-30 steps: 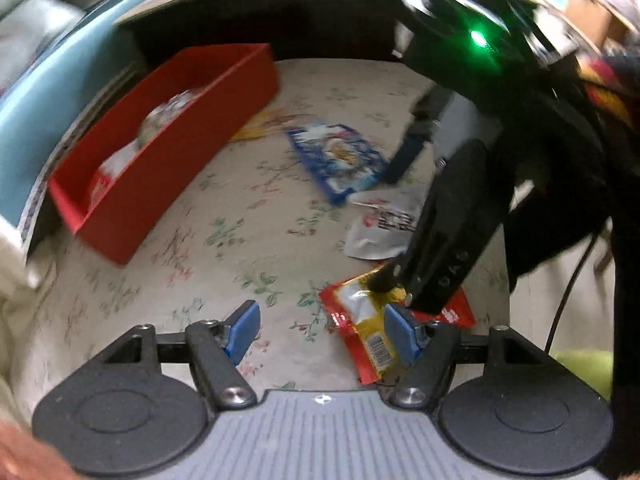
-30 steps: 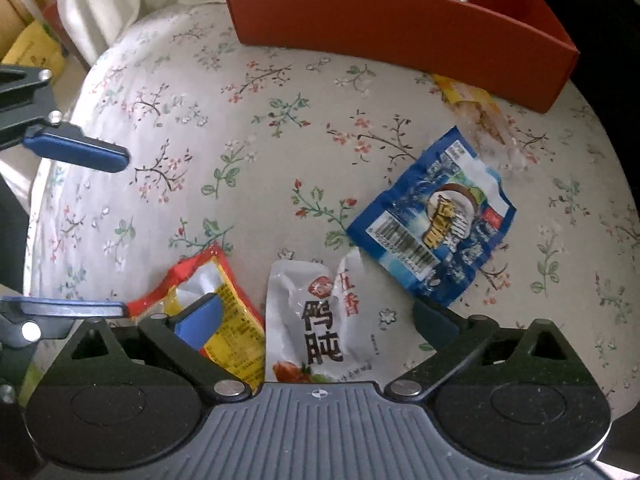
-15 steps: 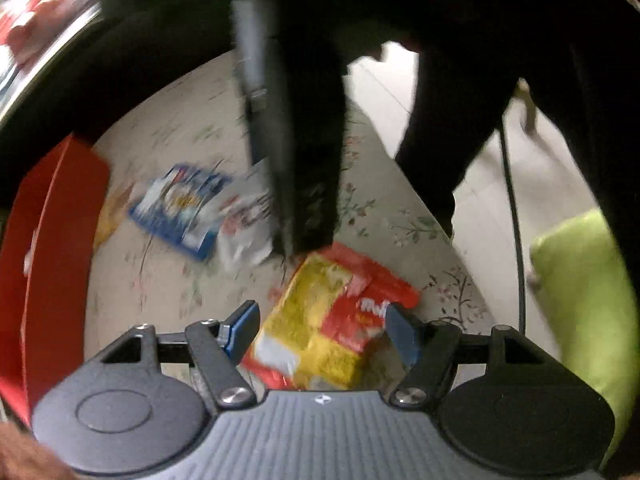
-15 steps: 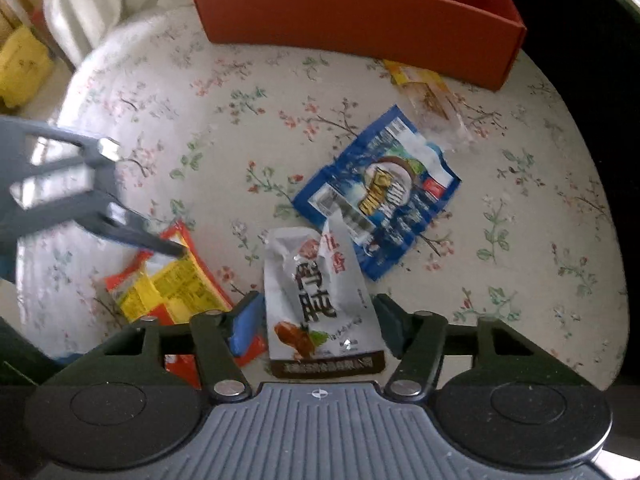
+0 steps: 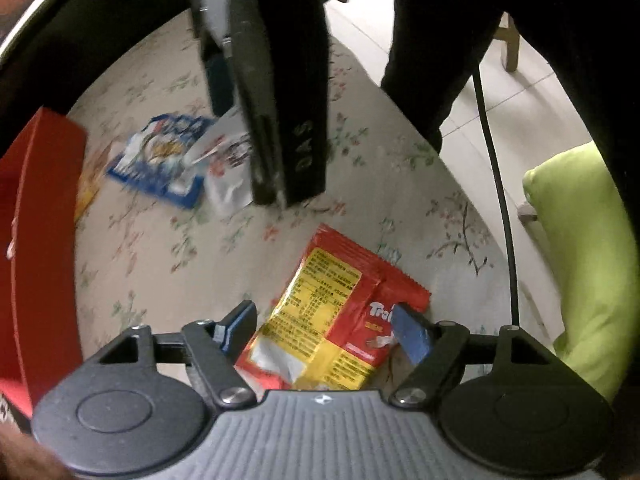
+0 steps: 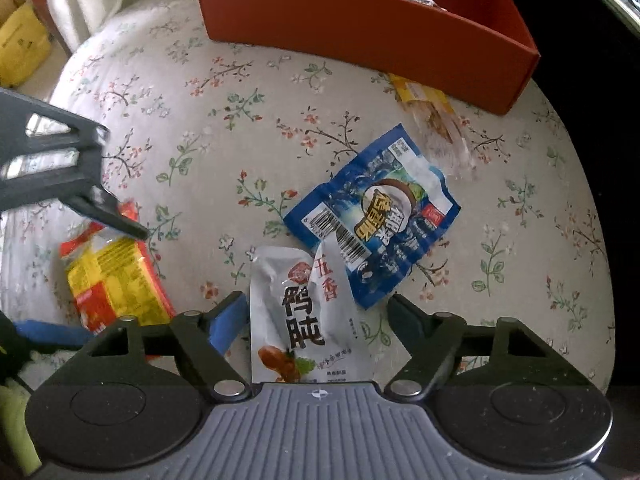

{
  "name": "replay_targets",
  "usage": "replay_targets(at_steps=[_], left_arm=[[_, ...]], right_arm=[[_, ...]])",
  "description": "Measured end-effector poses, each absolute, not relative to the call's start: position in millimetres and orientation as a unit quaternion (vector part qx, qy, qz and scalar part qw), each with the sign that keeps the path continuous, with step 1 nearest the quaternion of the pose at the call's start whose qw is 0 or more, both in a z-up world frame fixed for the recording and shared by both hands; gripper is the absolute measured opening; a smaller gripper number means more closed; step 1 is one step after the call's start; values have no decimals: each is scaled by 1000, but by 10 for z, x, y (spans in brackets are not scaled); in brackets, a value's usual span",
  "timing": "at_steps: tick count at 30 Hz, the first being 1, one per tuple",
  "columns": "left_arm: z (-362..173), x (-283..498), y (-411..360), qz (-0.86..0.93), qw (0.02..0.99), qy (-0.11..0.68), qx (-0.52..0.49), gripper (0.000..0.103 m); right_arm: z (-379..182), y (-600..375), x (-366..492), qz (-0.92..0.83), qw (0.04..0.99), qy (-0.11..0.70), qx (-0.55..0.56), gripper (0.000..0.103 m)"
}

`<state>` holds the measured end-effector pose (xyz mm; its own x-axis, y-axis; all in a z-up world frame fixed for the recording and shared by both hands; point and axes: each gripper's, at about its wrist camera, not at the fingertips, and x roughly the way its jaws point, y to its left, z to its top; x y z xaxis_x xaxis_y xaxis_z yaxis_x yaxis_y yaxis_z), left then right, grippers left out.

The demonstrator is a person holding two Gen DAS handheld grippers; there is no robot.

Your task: Organize snacks

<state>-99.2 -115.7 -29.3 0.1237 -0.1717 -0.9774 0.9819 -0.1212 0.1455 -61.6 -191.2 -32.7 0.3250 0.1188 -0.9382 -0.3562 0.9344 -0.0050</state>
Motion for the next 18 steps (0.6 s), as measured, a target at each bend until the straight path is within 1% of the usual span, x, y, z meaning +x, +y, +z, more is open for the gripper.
replay_targets(at_steps=[1,5,6,7,9,13,14,16,17,18], left_arm=[[-275,-993,-1119,-537,531,389,528,69],[-307,-1129,-1008,-546,486,376,570,69],[-305,-1143,-1014,-549,480,371,574,69],[-313,-1136,-1041,-553,477,370,574,69],[-338,-1092,-1115,-558,473,368,574,69],[-443,-1003,-1203,-577,429,353,598,74],[-501,-975,-1202,-577,420,349,607,84],[-564,-872,-1201,-584,420,349,600,96],[-590,-793,-1225,-579,427,373,586,98],[-593,-740,-1229,-575,436,385,575,98]], right_arm=[[-324,-1922,-613,145,808,562,-104,79],[-323,-1924,-603,144,805,565,-107,80],[-323,-1920,-603,145,805,565,-108,82],[-338,-1908,-587,145,804,567,-106,86],[-354,-1903,-578,152,801,570,-101,89],[-374,-1876,-590,158,801,568,-106,90],[-379,-1865,-589,159,801,567,-108,90],[-380,-1839,-592,159,802,565,-114,89],[-381,-1827,-590,159,802,563,-119,89],[-381,-1812,-600,160,803,561,-123,87]])
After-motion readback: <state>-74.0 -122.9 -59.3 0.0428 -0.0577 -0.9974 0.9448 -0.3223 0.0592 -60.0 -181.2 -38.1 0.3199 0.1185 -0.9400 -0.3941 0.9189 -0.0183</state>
